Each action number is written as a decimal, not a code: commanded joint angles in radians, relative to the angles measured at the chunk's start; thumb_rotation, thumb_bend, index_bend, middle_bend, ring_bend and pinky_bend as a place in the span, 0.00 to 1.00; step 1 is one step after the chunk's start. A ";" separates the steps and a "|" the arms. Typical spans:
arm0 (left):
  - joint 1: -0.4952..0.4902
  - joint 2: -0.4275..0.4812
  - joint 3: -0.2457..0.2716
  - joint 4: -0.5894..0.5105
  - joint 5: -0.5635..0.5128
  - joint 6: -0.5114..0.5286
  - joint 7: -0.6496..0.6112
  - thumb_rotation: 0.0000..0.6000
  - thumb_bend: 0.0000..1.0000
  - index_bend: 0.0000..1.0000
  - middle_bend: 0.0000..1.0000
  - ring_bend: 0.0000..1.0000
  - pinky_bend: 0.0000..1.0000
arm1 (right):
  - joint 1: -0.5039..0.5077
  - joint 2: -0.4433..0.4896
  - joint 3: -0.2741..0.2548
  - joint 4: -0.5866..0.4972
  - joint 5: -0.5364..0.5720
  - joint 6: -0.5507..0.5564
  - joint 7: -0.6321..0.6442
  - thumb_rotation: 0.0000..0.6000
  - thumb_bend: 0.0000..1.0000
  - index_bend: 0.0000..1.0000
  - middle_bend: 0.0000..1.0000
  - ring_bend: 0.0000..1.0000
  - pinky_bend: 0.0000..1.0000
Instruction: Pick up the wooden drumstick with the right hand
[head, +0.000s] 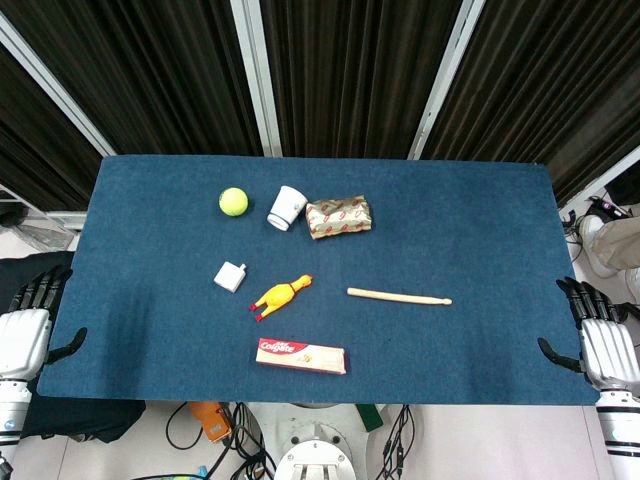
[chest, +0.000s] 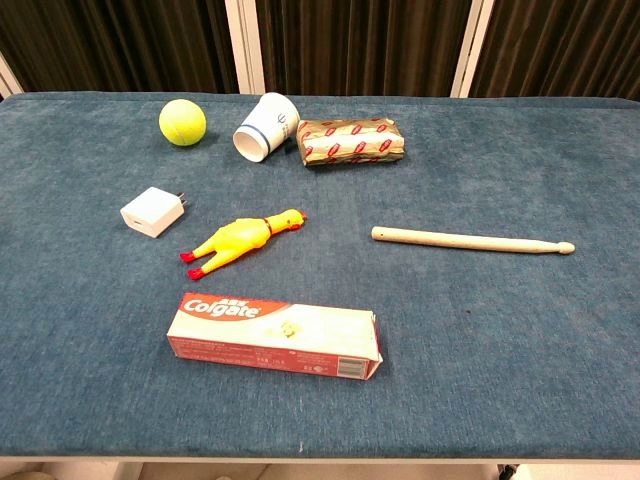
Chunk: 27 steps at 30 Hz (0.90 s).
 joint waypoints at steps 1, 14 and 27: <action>0.000 0.001 -0.001 0.000 -0.001 0.000 0.000 1.00 0.28 0.01 0.00 0.00 0.10 | 0.000 0.000 0.000 0.001 0.000 0.000 -0.001 1.00 0.36 0.15 0.12 0.09 0.13; -0.005 0.004 0.001 -0.007 -0.018 -0.023 0.017 1.00 0.28 0.01 0.00 0.00 0.10 | 0.002 -0.002 -0.001 0.001 0.006 -0.009 -0.015 1.00 0.36 0.15 0.12 0.09 0.13; -0.006 0.014 -0.005 -0.021 -0.038 -0.037 -0.005 1.00 0.28 0.01 0.00 0.00 0.10 | 0.174 0.007 0.029 -0.075 0.061 -0.267 -0.204 1.00 0.36 0.20 0.15 0.09 0.01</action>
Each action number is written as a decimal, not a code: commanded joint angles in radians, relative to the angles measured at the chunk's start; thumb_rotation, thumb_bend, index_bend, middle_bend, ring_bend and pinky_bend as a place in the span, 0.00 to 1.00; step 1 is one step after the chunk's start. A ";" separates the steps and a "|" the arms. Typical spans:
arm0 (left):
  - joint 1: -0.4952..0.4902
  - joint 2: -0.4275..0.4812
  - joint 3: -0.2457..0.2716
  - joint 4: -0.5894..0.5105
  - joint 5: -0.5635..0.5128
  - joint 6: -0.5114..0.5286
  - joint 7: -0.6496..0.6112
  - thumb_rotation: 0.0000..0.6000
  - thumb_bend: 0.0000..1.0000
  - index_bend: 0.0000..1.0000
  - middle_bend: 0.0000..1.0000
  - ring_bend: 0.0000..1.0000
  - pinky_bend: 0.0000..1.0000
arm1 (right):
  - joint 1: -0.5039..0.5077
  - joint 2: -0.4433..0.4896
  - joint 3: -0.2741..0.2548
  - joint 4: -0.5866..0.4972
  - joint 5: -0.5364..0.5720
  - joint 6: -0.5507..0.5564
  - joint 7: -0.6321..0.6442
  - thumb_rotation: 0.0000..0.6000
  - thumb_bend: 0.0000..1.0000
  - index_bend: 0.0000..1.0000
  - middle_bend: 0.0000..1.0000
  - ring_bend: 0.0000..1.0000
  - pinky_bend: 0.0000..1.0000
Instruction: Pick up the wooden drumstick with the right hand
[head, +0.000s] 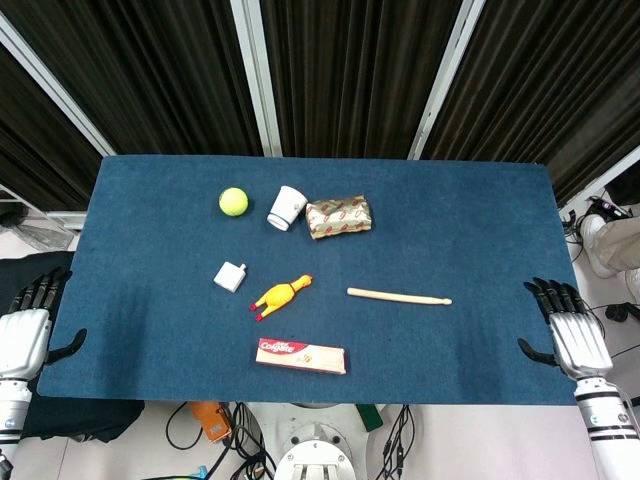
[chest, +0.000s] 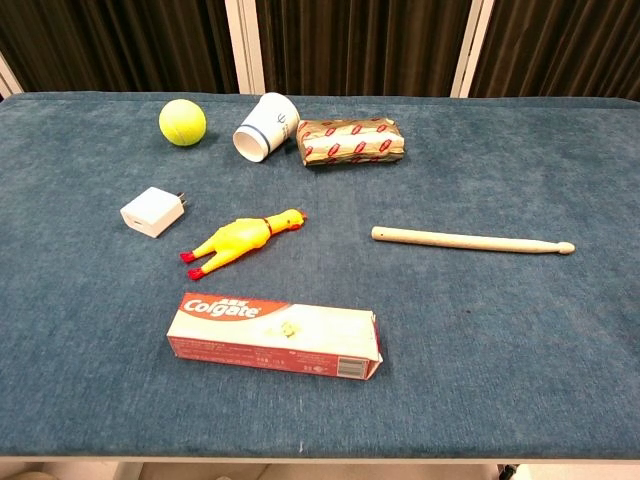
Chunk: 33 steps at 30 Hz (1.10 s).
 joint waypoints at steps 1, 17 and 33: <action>-0.003 0.003 -0.001 0.001 -0.004 -0.008 -0.003 1.00 0.28 0.01 0.00 0.00 0.10 | 0.117 -0.002 0.044 -0.057 0.069 -0.153 -0.106 1.00 0.36 0.21 0.16 0.09 0.00; -0.003 0.013 -0.004 -0.014 -0.024 -0.022 -0.014 1.00 0.28 0.01 0.00 0.00 0.10 | 0.394 -0.319 0.103 0.029 0.354 -0.309 -0.468 1.00 0.38 0.41 0.34 0.17 0.00; -0.002 0.014 -0.004 -0.013 -0.028 -0.023 -0.013 1.00 0.28 0.01 0.00 0.00 0.10 | 0.431 -0.454 0.112 0.177 0.464 -0.305 -0.407 1.00 0.43 0.49 0.44 0.22 0.00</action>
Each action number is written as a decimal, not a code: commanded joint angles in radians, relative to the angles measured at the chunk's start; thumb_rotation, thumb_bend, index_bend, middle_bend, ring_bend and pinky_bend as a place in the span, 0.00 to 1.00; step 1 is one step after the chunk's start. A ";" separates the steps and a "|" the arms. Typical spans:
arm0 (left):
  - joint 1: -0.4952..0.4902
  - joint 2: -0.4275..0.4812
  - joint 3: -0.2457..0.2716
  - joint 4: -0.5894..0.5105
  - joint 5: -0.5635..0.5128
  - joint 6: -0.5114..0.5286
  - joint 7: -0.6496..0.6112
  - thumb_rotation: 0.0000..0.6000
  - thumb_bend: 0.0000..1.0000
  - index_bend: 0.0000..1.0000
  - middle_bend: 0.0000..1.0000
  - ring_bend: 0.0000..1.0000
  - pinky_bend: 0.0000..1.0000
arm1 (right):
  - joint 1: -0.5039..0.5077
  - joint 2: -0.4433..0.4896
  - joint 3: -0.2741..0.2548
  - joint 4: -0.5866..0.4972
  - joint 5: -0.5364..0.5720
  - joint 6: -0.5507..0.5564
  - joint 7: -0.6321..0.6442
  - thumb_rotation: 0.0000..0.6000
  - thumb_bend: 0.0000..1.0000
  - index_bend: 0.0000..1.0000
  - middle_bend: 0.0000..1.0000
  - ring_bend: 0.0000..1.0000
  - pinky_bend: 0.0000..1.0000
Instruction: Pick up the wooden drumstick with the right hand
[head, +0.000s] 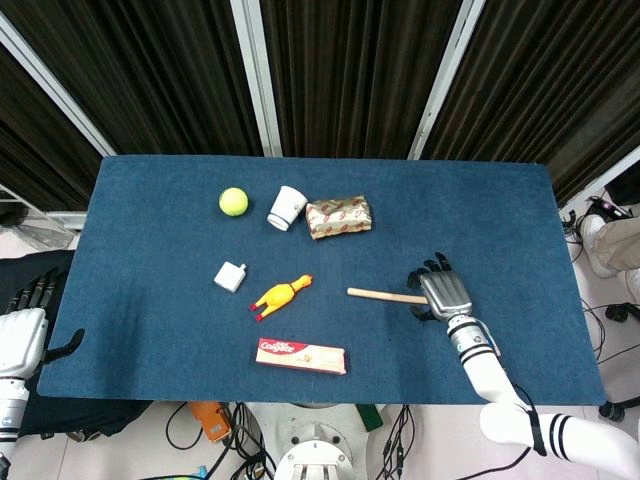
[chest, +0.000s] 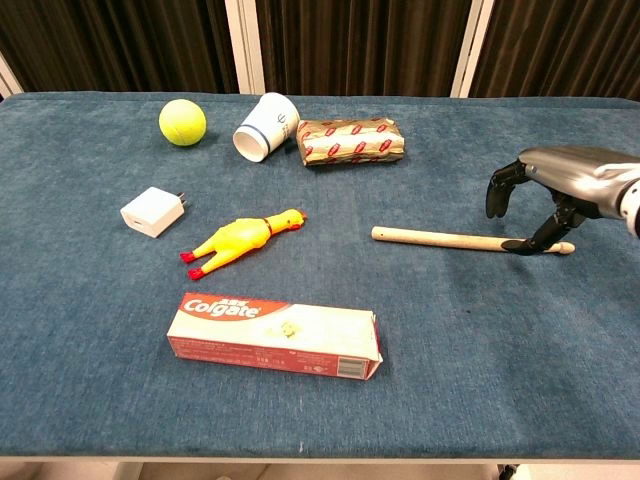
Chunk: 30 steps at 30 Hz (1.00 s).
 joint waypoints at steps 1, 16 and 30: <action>0.000 0.000 0.000 0.001 0.000 0.000 0.001 1.00 0.28 0.01 0.00 0.00 0.10 | 0.016 -0.022 0.006 0.026 0.012 -0.017 0.022 1.00 0.44 0.49 0.44 0.22 0.00; -0.002 0.002 0.001 -0.001 -0.005 -0.007 0.004 1.00 0.28 0.01 0.00 0.00 0.10 | 0.070 -0.062 0.008 0.048 0.050 -0.028 0.006 1.00 0.49 0.50 0.50 0.28 0.00; -0.003 0.008 0.003 -0.007 -0.009 -0.015 0.006 1.00 0.28 0.01 0.00 0.00 0.10 | 0.105 -0.082 -0.001 0.058 0.090 -0.040 -0.011 1.00 0.49 0.50 0.52 0.30 0.00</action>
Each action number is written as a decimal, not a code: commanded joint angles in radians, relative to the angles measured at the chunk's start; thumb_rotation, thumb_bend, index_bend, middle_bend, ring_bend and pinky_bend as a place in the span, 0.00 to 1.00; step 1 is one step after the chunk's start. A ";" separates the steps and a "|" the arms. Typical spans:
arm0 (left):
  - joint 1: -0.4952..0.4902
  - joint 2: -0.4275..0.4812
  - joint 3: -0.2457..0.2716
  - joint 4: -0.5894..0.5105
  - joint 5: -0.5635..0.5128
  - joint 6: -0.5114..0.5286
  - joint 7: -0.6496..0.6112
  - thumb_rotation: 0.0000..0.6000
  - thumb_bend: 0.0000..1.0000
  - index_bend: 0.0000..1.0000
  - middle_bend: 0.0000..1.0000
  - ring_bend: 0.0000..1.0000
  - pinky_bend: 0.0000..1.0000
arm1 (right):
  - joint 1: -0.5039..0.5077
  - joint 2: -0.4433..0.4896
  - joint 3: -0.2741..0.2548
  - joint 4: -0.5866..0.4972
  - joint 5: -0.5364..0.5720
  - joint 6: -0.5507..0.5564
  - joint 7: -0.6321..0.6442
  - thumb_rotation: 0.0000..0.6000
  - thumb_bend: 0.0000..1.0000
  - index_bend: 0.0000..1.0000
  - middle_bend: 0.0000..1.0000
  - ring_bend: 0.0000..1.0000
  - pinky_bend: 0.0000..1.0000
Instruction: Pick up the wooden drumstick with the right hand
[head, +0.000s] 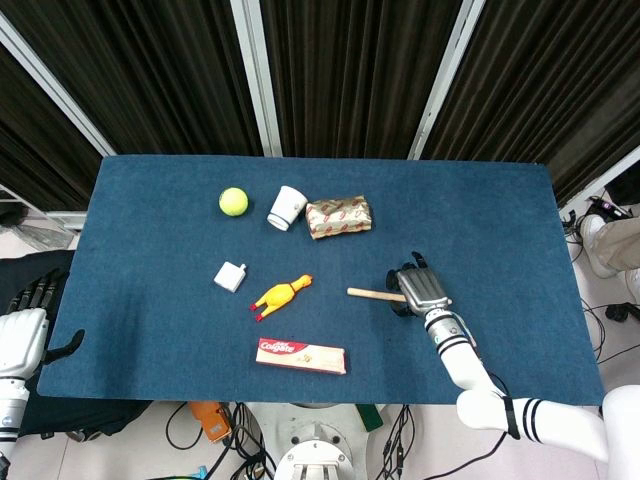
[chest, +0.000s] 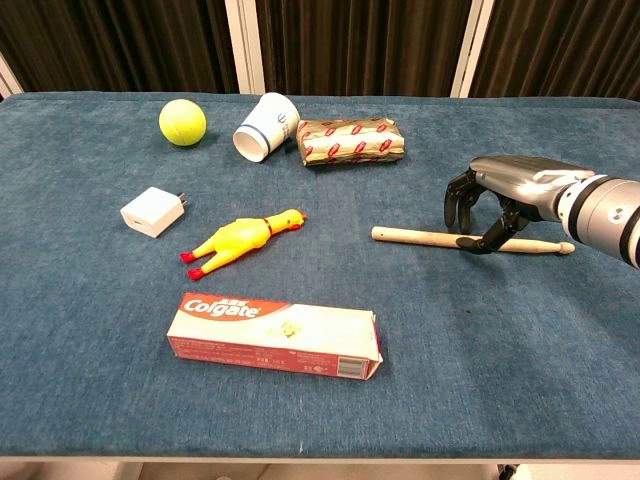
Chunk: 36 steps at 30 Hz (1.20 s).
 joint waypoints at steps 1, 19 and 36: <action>0.000 0.000 0.001 0.000 0.001 -0.001 0.000 1.00 0.28 0.01 0.00 0.00 0.10 | 0.008 -0.001 -0.001 -0.001 0.010 -0.003 -0.007 1.00 0.49 0.50 0.52 0.30 0.00; -0.005 0.007 0.008 -0.001 0.010 -0.011 0.002 1.00 0.28 0.01 0.00 0.00 0.10 | 0.058 -0.017 -0.010 0.004 0.077 -0.023 -0.040 1.00 0.49 0.50 0.53 0.30 0.00; -0.008 0.011 0.014 -0.004 0.013 -0.020 0.010 1.00 0.28 0.01 0.00 0.00 0.10 | 0.092 -0.029 -0.024 0.021 0.115 -0.048 -0.041 1.00 0.55 0.54 0.53 0.31 0.00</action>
